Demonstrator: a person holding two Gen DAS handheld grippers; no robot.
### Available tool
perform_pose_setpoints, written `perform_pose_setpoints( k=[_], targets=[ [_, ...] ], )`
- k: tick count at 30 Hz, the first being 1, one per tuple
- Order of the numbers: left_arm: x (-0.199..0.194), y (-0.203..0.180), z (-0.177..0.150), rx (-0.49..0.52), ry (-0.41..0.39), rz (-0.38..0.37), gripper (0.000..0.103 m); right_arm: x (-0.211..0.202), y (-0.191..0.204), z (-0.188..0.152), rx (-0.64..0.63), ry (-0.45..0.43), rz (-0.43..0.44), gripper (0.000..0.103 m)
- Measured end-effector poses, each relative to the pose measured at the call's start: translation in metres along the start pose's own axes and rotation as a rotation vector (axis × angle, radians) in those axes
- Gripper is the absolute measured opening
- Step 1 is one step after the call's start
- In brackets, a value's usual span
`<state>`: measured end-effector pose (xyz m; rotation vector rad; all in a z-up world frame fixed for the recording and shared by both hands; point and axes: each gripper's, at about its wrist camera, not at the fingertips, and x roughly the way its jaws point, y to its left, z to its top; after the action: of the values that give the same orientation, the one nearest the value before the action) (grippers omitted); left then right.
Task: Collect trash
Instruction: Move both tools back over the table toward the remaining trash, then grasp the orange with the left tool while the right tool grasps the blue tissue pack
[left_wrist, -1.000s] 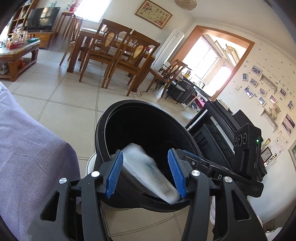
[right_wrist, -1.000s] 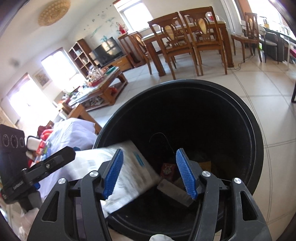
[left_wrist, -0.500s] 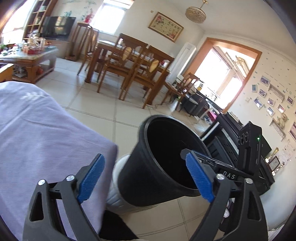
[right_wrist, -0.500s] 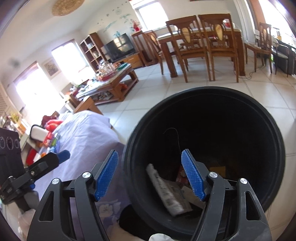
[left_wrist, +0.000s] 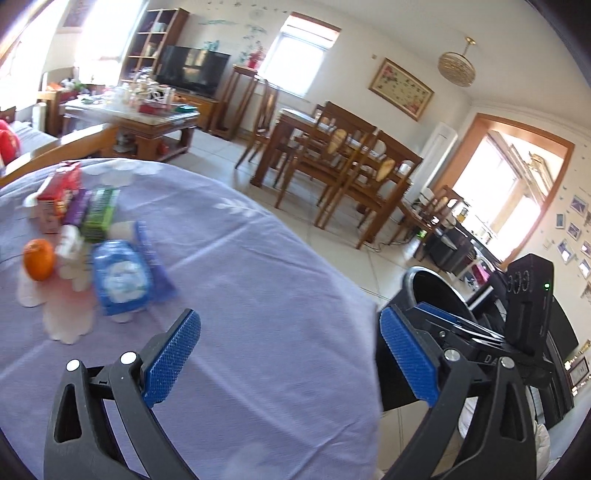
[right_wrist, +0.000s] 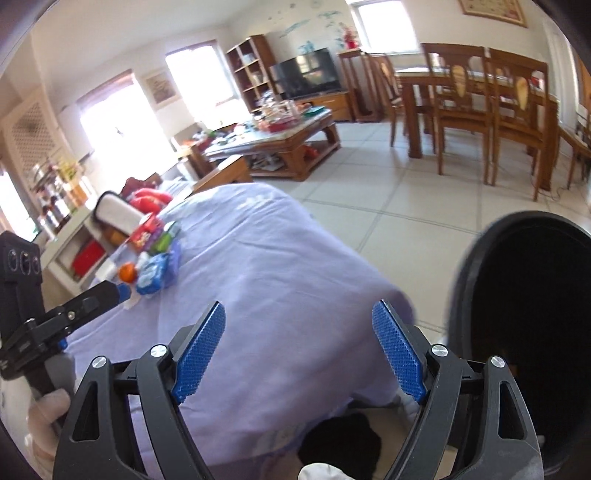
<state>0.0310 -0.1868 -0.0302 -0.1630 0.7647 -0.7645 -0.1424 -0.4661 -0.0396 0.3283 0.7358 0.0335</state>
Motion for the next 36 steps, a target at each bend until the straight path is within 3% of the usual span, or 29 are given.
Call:
perform_pose_setpoints(
  k=[5, 14, 22, 24, 26, 36],
  targets=[
    [-0.016, 0.057, 0.007, -0.050, 0.044, 0.076, 0.097, 0.036, 0.059, 0.011, -0.079, 0.026, 0.064, 0.081],
    [-0.035, 0.125, 0.011, -0.076, 0.091, 0.190, 0.097, 0.093, 0.139, 0.015, -0.192, 0.102, 0.144, 0.081],
    [-0.037, 0.166, 0.029, -0.112, 0.127, 0.204, 0.096, 0.123, 0.183, 0.013, -0.301, 0.148, 0.150, 0.081],
    [-0.032, 0.173, 0.034, -0.111, 0.144, 0.200, 0.089, 0.129, 0.191, 0.013, -0.328, 0.156, 0.148, 0.081],
    [-0.023, 0.175, 0.038, -0.104, 0.170, 0.189, 0.073, 0.136, 0.198, 0.014, -0.360, 0.171, 0.139, 0.081],
    [-0.003, 0.179, 0.042, -0.106, 0.203, 0.171, 0.066, 0.171, 0.209, 0.022, -0.398, 0.214, 0.104, 0.081]
  ],
)
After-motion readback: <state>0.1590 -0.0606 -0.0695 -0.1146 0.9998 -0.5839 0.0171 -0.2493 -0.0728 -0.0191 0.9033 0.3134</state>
